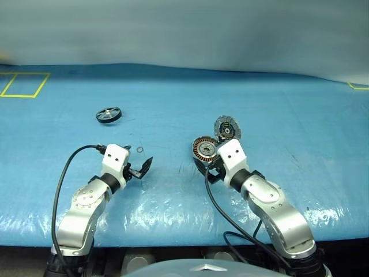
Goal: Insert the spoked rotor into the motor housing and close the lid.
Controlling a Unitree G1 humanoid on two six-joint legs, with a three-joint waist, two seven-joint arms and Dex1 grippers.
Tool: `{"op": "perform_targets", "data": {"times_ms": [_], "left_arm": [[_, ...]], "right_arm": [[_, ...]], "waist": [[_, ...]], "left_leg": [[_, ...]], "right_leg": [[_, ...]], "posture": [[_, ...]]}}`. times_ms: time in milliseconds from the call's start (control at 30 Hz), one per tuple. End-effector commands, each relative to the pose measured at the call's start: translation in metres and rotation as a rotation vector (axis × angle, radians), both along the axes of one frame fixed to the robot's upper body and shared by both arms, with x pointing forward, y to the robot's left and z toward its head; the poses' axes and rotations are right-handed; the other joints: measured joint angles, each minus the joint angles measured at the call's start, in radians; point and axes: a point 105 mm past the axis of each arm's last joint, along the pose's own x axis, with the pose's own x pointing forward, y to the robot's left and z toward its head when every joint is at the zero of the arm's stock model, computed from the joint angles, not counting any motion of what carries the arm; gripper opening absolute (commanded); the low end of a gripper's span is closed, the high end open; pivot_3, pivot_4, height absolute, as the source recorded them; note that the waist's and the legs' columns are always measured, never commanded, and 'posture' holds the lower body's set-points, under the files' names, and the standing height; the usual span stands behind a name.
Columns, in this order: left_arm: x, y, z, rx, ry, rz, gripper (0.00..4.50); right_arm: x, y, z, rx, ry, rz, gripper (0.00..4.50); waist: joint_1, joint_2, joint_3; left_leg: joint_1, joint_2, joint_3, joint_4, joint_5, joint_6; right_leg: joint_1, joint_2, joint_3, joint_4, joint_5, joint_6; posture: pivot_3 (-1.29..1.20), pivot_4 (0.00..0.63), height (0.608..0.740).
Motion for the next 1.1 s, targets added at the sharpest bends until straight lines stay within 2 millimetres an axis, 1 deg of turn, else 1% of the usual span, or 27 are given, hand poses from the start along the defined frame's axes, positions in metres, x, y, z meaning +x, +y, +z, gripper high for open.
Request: {"op": "perform_targets", "data": {"times_ms": [33, 400, 733, 1100], "left_arm": [[0.0014, -0.0018, 0.0048, 0.007, -0.028, -0.012, 4.49], [0.0019, -0.0038, 0.0059, 0.01, -0.039, -0.022, 4.49], [0.0012, -0.0035, 0.006, 0.013, -0.041, -0.015, 4.49], [0.0007, -0.003, 0.0065, 0.012, -0.042, -0.01, 4.49]], "right_arm": [[0.0012, 0.0006, 0.0066, 0.002, -0.028, 0.0, 4.46], [0.0016, -0.0006, 0.0059, -0.005, -0.045, -0.013, 4.46], [0.0024, -0.0023, 0.0005, 0.01, -0.01, -0.044, 4.46], [0.004, -0.0012, 0.0012, 0.005, -0.006, -0.041, 4.46]], "waist": [[0.0, 0.0, 0.0], [0.0, 0.0, 0.0], [0.0, 0.0, 0.0], [0.0, 0.0, 0.0]], "left_leg": [[0.0, 0.0, 0.0, 0.0, 0.0, 0.0], [0.0, 0.0, 0.0, 0.0, 0.0, 0.0], [0.0, 0.0, 0.0, 0.0, 0.0, 0.0], [0.0, 0.0, 0.0, 0.0, 0.0, 0.0]], "right_leg": [[0.0, 0.0, 0.0, 0.0, 0.0, 0.0], [0.0, 0.0, 0.0, 0.0, 0.0, 0.0], [0.0, 0.0, 0.0, 0.0, 0.0, 0.0], [0.0, 0.0, 0.0, 0.0, 0.0, -0.001]], "posture": [[0.0, 0.15, 0.74], [0.0, 0.15, 0.74], [0.0, 0.15, 0.74], [0.0, 0.15, 0.74]]}}
